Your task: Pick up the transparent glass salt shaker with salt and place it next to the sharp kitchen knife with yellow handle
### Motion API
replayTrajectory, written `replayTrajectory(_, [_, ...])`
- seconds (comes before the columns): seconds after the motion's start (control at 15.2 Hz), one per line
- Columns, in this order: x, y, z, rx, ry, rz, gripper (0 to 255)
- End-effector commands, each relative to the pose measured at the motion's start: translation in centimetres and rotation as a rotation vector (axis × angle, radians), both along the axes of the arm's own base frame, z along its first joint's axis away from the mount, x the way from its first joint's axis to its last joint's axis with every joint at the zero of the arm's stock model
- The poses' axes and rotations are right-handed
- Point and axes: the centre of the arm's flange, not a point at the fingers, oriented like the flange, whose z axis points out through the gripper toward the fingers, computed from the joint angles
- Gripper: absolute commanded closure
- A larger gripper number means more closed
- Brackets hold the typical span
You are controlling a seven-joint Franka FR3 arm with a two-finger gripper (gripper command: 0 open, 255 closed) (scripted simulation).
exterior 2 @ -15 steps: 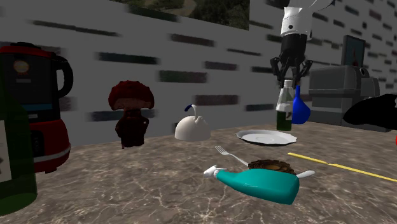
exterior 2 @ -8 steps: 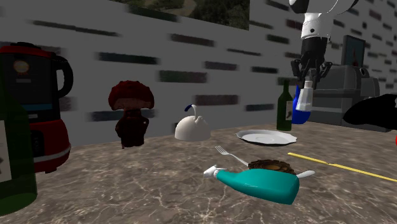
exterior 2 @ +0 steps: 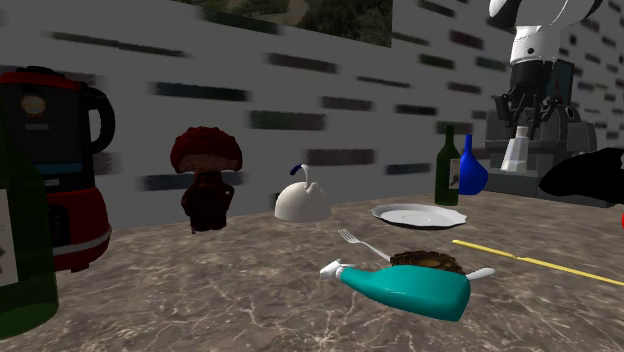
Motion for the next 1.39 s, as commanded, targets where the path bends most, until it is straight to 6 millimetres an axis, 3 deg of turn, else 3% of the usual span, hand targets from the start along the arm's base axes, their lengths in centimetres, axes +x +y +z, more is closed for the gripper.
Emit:
replayTrajectory(0.0, [0.3,-2.4,-0.2,0.0,0.0,0.001,255])
replayTrajectory(0.26, [1.6,-8.2,-0.2,0.0,0.0,0.001,255])
replayTrajectory(1.32, [1.6,-8.2,-8.6,0.0,0.0,0.001,255])
